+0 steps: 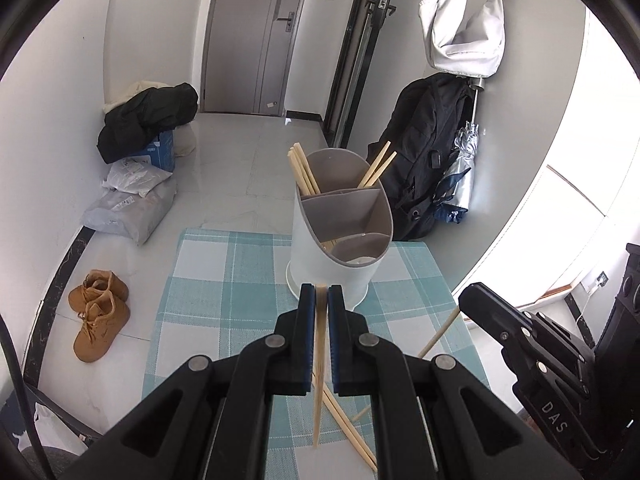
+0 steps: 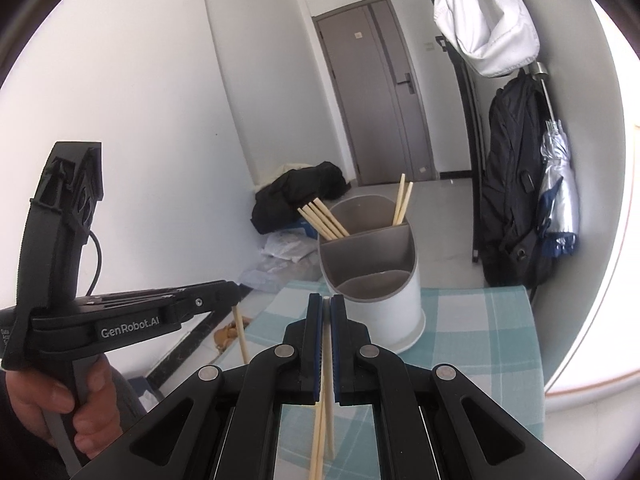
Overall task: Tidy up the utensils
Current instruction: 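Raise both held chopsticks up over the utensil holder's opening, then open both grippers to drop the chopsticks into the holder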
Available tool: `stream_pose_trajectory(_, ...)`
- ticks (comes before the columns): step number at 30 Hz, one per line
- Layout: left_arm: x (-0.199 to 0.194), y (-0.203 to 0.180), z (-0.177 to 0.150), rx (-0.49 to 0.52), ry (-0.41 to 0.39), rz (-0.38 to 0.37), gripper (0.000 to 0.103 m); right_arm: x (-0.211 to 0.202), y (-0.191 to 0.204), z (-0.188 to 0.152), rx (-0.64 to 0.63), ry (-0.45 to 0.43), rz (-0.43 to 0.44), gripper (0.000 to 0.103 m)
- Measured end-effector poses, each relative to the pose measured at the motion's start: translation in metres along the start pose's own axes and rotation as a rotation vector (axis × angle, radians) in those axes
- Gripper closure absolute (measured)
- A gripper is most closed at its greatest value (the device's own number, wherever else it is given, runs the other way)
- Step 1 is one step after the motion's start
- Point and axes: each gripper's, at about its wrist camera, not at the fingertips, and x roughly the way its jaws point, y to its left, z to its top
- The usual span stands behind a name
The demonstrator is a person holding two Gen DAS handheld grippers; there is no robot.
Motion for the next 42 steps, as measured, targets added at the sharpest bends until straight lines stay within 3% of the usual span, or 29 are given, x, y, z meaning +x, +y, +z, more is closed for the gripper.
stream_pose_trajectory(6,0.001,0.000,0.004,0.013,0.053,-0.035,0.101,-0.003,0.004,0.003,-0.009,-0.010,-0.001,0.100)
stream_pose_trajectory(18,-0.010,-0.015,0.037,0.023,0.061,-0.079,0.101,-0.003,-0.003,0.022,0.039,-0.034,0.021,0.100)
stream_pose_trajectory(42,-0.013,-0.029,0.171,0.019,-0.063,-0.120,0.101,0.015,-0.024,0.177,-0.032,-0.138,0.042,0.100)
